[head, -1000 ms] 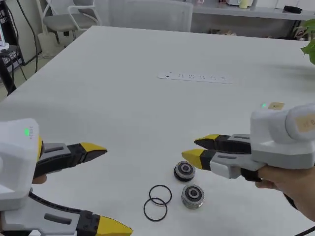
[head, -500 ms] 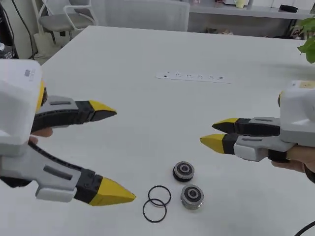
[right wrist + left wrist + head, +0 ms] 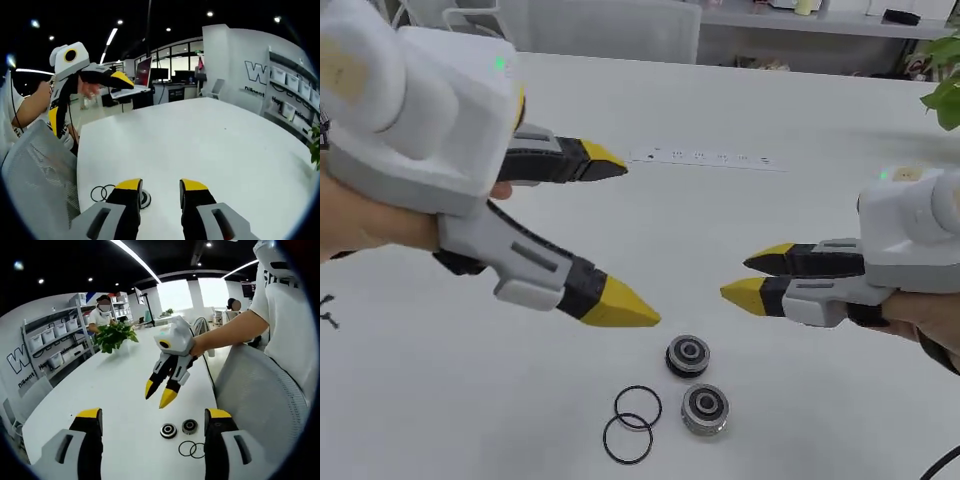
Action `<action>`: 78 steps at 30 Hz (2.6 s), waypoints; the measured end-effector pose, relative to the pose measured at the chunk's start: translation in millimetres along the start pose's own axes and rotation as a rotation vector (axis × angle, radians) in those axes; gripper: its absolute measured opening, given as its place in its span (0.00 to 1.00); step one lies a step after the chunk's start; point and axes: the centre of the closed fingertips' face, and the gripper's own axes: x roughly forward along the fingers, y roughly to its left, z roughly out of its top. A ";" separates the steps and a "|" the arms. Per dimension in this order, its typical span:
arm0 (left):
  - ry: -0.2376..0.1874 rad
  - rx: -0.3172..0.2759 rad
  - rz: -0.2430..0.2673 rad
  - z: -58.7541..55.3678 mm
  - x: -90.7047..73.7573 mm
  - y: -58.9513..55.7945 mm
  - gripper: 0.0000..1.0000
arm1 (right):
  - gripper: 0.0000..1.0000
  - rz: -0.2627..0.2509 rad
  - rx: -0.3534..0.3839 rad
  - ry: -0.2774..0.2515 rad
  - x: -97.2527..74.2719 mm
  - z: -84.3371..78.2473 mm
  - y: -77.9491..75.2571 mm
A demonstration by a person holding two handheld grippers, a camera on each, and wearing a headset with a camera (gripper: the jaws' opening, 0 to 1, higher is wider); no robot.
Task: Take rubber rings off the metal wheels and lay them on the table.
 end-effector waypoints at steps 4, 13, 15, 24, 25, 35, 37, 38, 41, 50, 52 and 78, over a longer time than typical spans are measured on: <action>0.015 0.008 0.004 -6.0 17.1 6.1 0.80 | 0.24 0.007 0.009 0.014 4.7 -9.1 0.0; -0.015 -0.044 -0.011 -22.0 57.7 -1.1 0.72 | 0.24 0.064 0.060 0.056 17.1 -52.8 13.6; 0.001 -0.042 0.014 -35.0 67.2 -1.2 0.67 | 0.25 0.068 0.043 0.106 19.4 -65.6 14.5; 0.065 -0.061 0.029 -79.3 86.6 -14.2 0.48 | 0.24 0.064 0.003 0.166 23.7 -84.1 16.2; 0.073 -0.062 0.028 -83.3 89.0 -16.0 0.46 | 0.24 0.065 0.003 0.166 23.7 -84.5 16.1; 0.090 -0.155 0.020 -99.2 103.3 -23.9 0.30 | 0.27 0.090 -0.034 0.174 27.4 -84.3 25.3; 0.103 -0.153 0.023 -102.2 104.3 -24.8 0.24 | 0.26 0.089 -0.042 0.172 28.9 -83.1 26.0; 0.113 -0.151 0.023 -104.3 104.7 -25.5 0.22 | 0.25 0.087 -0.046 0.171 29.5 -82.3 26.0; 0.136 -0.151 0.019 -110.3 105.6 -27.6 0.18 | 0.25 0.093 -0.043 0.166 30.0 -81.9 27.3; 0.152 -0.153 0.006 -113.2 107.7 -31.7 0.14 | 0.27 0.106 -0.041 0.158 32.8 -80.5 32.4; 0.154 -0.168 0.000 -114.6 108.5 -32.8 0.12 | 0.27 0.105 -0.034 0.154 33.8 -79.7 32.7; 0.014 -0.242 0.001 -114.5 105.3 -35.9 0.09 | 0.18 0.106 0.003 0.147 39.6 -79.5 35.4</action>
